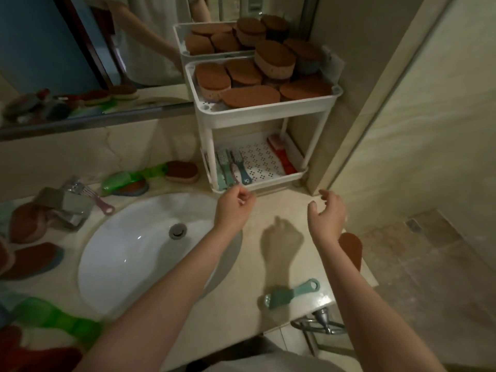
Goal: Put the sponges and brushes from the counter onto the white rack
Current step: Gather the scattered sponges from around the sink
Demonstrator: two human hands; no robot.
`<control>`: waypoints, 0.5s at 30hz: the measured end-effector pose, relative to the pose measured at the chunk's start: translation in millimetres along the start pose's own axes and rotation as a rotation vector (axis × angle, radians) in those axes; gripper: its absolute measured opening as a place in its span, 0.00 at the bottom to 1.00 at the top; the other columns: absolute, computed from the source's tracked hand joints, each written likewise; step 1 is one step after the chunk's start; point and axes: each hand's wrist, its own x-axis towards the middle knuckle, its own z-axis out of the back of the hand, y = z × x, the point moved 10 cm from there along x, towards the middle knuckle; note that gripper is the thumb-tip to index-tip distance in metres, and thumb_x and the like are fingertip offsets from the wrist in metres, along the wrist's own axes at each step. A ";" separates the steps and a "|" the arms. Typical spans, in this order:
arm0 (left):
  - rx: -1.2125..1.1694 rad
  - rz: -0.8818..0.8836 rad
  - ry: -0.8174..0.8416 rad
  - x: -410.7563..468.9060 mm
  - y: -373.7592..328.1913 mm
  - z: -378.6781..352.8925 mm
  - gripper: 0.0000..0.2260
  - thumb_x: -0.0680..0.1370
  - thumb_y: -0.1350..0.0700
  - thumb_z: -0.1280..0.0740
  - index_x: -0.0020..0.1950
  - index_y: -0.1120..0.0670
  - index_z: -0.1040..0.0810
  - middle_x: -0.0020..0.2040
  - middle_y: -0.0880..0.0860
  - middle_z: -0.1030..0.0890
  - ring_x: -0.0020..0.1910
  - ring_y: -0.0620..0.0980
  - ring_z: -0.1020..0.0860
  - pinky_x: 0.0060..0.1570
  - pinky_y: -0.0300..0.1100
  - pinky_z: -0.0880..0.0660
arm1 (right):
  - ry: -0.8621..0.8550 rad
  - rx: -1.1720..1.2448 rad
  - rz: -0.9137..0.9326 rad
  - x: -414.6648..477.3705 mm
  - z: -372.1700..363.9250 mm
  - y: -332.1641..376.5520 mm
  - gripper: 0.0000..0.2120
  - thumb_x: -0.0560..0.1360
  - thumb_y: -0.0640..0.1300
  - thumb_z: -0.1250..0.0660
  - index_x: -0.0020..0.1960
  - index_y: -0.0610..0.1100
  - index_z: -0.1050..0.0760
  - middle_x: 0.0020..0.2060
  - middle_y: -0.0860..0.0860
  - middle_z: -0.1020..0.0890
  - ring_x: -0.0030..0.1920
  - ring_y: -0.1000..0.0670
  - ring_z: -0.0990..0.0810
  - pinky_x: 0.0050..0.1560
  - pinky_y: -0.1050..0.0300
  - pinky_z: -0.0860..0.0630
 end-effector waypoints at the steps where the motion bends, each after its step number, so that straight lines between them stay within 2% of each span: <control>1: 0.034 0.050 0.044 -0.6 14.3 -10.4 0.07 0.75 0.55 0.32 0.49 0.57 0.23 0.46 0.54 0.21 0.46 0.52 0.23 0.48 0.41 0.28 | 0.034 -0.105 -0.057 -4.5 -1.1 -16.8 0.19 0.73 0.44 0.35 0.63 0.42 0.27 0.59 0.44 0.23 0.62 0.42 0.27 0.62 0.46 0.34; 4: 0.116 0.157 0.198 -4.9 45.4 -40.0 0.13 0.75 0.53 0.32 0.55 0.59 0.24 0.53 0.56 0.21 0.54 0.53 0.23 0.52 0.40 0.30 | 0.181 -0.362 -0.214 -17.0 -3.3 -62.6 0.26 0.74 0.49 0.37 0.70 0.45 0.34 0.70 0.45 0.32 0.71 0.41 0.37 0.70 0.43 0.43; 7: 0.147 0.186 0.304 -10.0 57.7 -60.6 0.14 0.75 0.53 0.32 0.57 0.59 0.25 0.56 0.56 0.22 0.56 0.54 0.24 0.54 0.40 0.30 | 0.333 -0.489 -0.313 -28.0 -10.2 -96.8 0.30 0.76 0.53 0.41 0.75 0.45 0.42 0.76 0.48 0.41 0.75 0.40 0.47 0.73 0.36 0.50; 10: 0.154 0.184 0.343 -11.7 57.8 -73.9 0.14 0.75 0.53 0.32 0.56 0.60 0.24 0.56 0.57 0.21 0.57 0.54 0.24 0.55 0.41 0.30 | 0.420 -0.536 -0.404 -39.1 -13.8 -119.8 0.31 0.77 0.53 0.42 0.75 0.43 0.45 0.76 0.50 0.44 0.75 0.39 0.50 0.71 0.32 0.48; 12: 0.148 0.178 0.357 -11.6 55.8 -81.4 0.13 0.75 0.54 0.32 0.55 0.60 0.23 0.55 0.57 0.20 0.56 0.54 0.23 0.55 0.42 0.29 | 0.453 -0.555 -0.475 -47.2 -13.1 -130.6 0.30 0.79 0.53 0.45 0.76 0.44 0.48 0.77 0.51 0.48 0.75 0.38 0.51 0.71 0.30 0.49; 14: 0.153 0.166 0.368 -12.2 51.8 -86.7 0.12 0.75 0.54 0.32 0.54 0.60 0.23 0.54 0.57 0.20 0.56 0.54 0.23 0.55 0.42 0.29 | 0.478 -0.540 -0.501 -52.2 -15.1 -136.3 0.29 0.80 0.51 0.47 0.77 0.45 0.50 0.77 0.52 0.50 0.75 0.38 0.52 0.71 0.31 0.49; 15: 0.156 0.160 0.375 -12.4 50.5 -88.9 0.12 0.75 0.54 0.32 0.54 0.60 0.23 0.54 0.57 0.20 0.55 0.54 0.23 0.55 0.42 0.29 | 0.482 -0.524 -0.494 -53.3 -16.4 -137.0 0.28 0.80 0.50 0.46 0.77 0.47 0.50 0.77 0.52 0.51 0.75 0.38 0.52 0.70 0.33 0.46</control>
